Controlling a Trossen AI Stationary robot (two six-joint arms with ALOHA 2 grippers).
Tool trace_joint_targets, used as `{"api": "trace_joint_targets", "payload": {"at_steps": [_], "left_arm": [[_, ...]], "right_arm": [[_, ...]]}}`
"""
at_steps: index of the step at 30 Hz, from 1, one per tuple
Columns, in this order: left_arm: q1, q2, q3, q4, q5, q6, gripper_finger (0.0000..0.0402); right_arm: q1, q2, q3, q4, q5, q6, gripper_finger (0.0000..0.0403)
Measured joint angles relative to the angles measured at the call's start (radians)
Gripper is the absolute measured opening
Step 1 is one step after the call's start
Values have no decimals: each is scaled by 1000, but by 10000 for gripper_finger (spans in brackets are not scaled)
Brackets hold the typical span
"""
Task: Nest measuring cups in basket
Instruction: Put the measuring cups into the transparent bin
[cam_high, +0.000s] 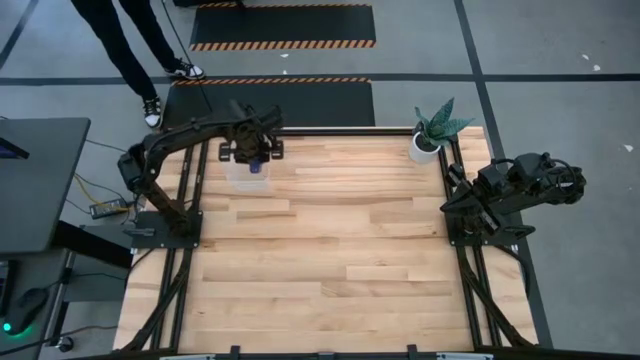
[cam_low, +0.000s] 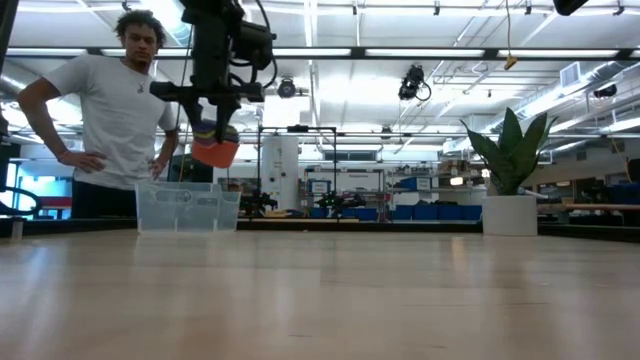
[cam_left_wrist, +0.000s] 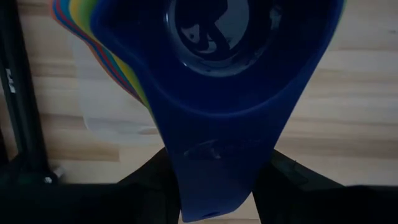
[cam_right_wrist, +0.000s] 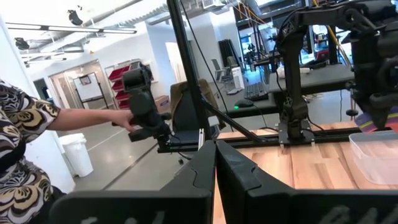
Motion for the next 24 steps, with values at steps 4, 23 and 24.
{"api": "trace_joint_targets", "payload": {"at_steps": [4, 23, 24], "left_arm": [[38, 0, 0, 1, 0, 20, 149], [118, 3, -186, 146, -2, 53, 149], [123, 3, -201, 155, -2, 53, 149]], "right_arm": [[0, 0, 0, 0, 8, 0, 19], [0, 0, 0, 0, 8, 4, 19], [0, 0, 0, 0, 8, 11, 19]]}}
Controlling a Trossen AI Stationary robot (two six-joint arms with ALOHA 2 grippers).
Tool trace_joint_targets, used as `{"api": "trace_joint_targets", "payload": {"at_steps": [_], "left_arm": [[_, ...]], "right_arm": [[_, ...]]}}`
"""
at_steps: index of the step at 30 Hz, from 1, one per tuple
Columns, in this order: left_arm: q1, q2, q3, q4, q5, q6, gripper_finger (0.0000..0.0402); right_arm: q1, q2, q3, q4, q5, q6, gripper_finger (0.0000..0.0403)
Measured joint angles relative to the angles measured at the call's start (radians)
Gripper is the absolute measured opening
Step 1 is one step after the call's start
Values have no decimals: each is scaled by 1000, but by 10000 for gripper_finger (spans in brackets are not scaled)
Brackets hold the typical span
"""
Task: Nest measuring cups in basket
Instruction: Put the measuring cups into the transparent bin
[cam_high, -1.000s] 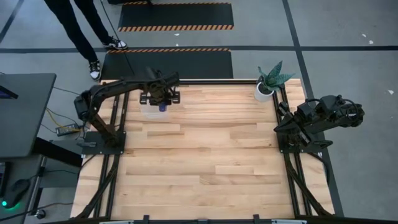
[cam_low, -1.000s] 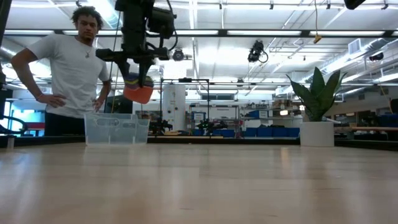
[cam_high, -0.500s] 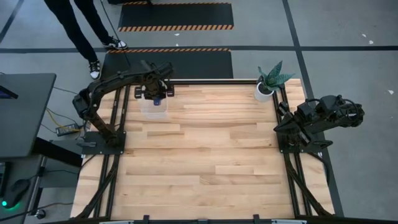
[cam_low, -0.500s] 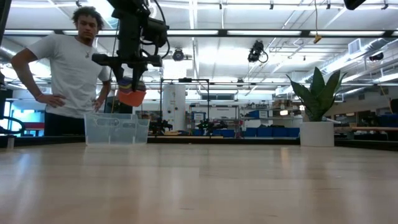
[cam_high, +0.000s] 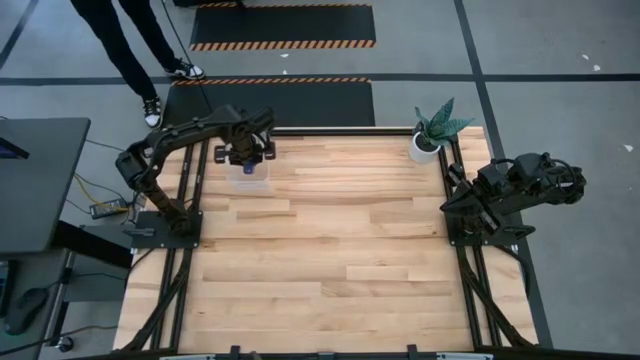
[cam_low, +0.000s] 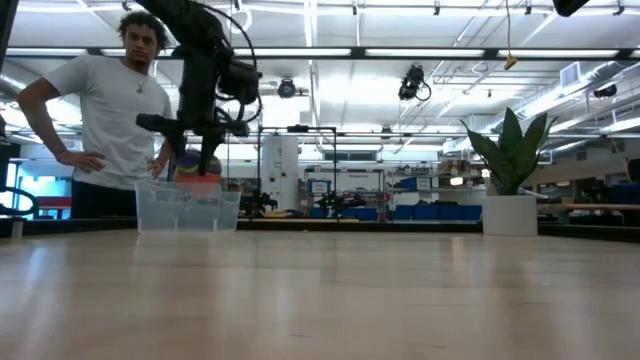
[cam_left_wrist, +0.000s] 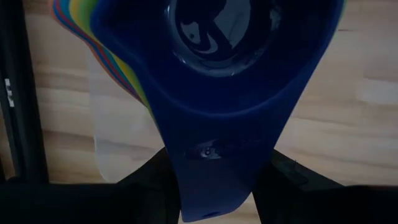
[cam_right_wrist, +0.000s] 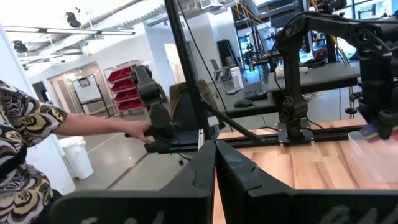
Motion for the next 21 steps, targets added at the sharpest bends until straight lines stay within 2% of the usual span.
{"api": "trace_joint_targets", "payload": {"at_steps": [10, 21], "left_arm": [[48, 0, -169, 217, 48, 21, 149], [55, -1, -281, 313, 91, 26, 149]], "right_arm": [[0, 0, 0, 0, 0, 15, 19], [0, 0, 0, 1, 30, 33, 19]]}}
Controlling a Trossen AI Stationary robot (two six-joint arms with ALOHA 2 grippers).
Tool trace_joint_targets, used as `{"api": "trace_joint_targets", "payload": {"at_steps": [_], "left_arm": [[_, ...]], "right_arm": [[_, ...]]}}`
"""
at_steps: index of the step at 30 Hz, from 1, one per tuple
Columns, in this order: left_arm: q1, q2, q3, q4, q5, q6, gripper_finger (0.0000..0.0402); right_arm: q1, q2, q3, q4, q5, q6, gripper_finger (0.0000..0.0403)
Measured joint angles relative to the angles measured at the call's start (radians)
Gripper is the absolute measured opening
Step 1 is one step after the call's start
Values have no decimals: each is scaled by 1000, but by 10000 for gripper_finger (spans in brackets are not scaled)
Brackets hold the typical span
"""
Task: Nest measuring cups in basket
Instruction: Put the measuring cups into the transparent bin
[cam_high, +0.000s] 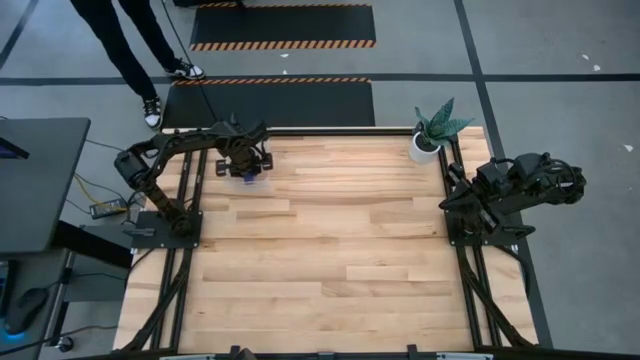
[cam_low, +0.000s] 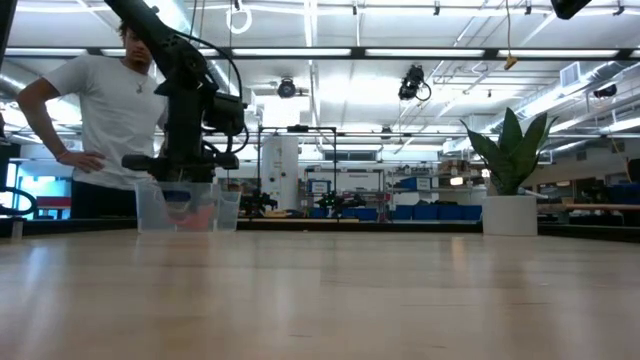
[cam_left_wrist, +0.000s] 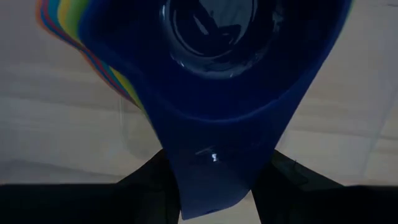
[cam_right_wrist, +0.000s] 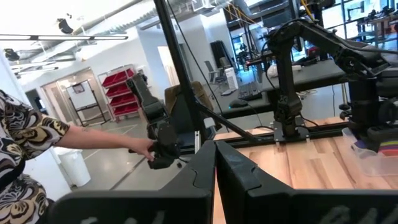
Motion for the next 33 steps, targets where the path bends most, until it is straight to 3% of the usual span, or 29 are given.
{"api": "trace_joint_targets", "payload": {"at_steps": [13, 25, 33], "left_arm": [[0, 0, 0, 92, 8, 65, 181], [1, -1, 0, 94, 88, 179, 185], [1, -42, 38, 95, 27, 234, 185]], "right_arm": [[0, 0, 0, 0, 0, 9, 19], [0, 0, 0, 0, -1, 8, 19], [0, 0, 0, 18, -4, 31, 19]]}}
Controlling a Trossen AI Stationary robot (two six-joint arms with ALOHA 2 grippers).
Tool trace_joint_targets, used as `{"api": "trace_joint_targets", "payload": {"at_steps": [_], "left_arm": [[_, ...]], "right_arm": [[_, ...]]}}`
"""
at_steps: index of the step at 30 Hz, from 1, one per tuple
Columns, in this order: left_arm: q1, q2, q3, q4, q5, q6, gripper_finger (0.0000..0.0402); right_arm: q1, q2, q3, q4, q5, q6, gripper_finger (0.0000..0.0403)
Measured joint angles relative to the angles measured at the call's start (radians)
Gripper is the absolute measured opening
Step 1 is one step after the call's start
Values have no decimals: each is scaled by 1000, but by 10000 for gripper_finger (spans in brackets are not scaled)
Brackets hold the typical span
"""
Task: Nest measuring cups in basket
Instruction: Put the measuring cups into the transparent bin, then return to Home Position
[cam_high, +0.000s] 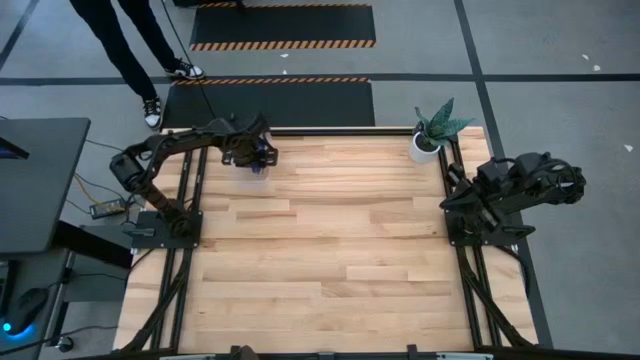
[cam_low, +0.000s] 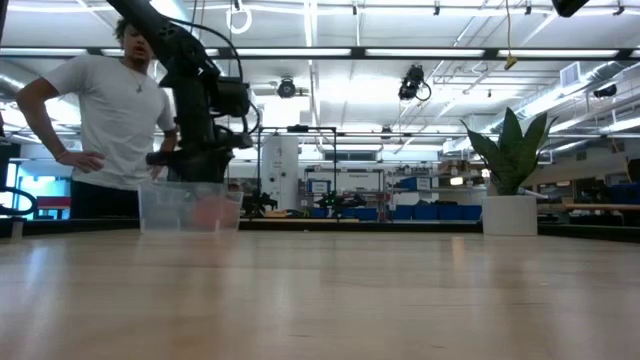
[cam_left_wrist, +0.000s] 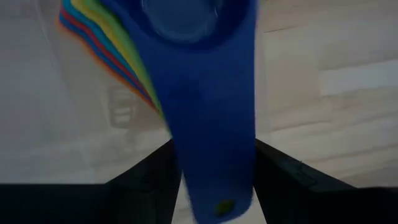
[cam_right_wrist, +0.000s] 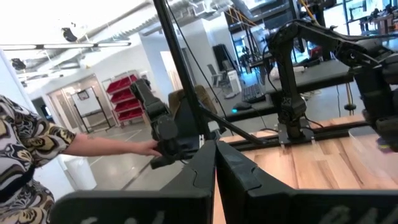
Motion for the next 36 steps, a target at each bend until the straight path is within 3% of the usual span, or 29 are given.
{"api": "trace_joint_targets", "payload": {"at_steps": [3, 24, 36], "left_arm": [[0, -3, 20, 0, -4, 56, 185], [-4, -10, 22, -36, 35, -3, 185], [-21, -178, 22, -34, 44, 20, 185]], "right_arm": [[0, 0, 0, 24, -1, 0, 19], [0, 0, 0, 49, 0, -49, 19], [0, 0, 0, 38, 0, -58, 9]]}}
